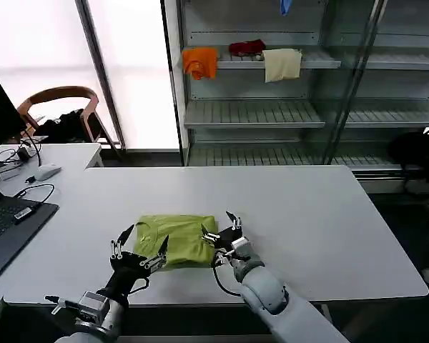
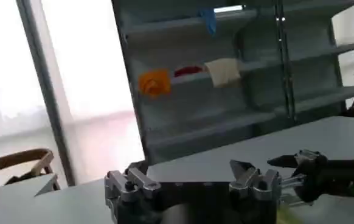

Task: Fold and organize the clothes.

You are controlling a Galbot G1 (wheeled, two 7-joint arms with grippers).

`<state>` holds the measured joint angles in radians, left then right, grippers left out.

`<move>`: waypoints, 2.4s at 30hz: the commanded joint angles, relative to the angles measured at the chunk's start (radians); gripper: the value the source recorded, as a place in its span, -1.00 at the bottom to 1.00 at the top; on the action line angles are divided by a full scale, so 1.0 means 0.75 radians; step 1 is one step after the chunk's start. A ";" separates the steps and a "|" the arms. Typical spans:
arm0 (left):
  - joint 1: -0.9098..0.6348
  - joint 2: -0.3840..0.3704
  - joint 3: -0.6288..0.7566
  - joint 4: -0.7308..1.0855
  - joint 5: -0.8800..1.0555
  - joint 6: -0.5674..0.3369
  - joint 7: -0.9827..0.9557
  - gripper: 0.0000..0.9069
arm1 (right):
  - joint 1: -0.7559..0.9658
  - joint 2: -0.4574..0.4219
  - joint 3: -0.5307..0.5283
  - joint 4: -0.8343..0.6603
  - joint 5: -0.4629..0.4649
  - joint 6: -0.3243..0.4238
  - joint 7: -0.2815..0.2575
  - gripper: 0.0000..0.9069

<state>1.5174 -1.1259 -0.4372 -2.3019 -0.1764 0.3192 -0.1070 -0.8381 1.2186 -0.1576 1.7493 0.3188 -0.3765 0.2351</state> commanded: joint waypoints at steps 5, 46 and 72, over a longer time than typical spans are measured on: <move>0.016 0.001 -0.003 -0.001 0.011 -0.011 0.004 1.00 | -0.196 -0.060 0.005 0.113 0.158 0.087 0.042 1.00; 0.046 -0.011 0.008 -0.007 0.024 -0.023 0.019 1.00 | -0.212 -0.212 0.204 0.307 0.437 0.036 0.190 -1.00; 0.180 -0.027 0.083 -0.237 0.051 0.020 -0.058 1.00 | -0.791 -0.438 0.776 0.561 0.303 0.168 0.135 1.00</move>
<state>1.6110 -1.1390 -0.3875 -2.3777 -0.1416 0.3221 -0.1167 -1.1458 1.0142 0.1458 2.0042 0.5793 -0.3363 0.3961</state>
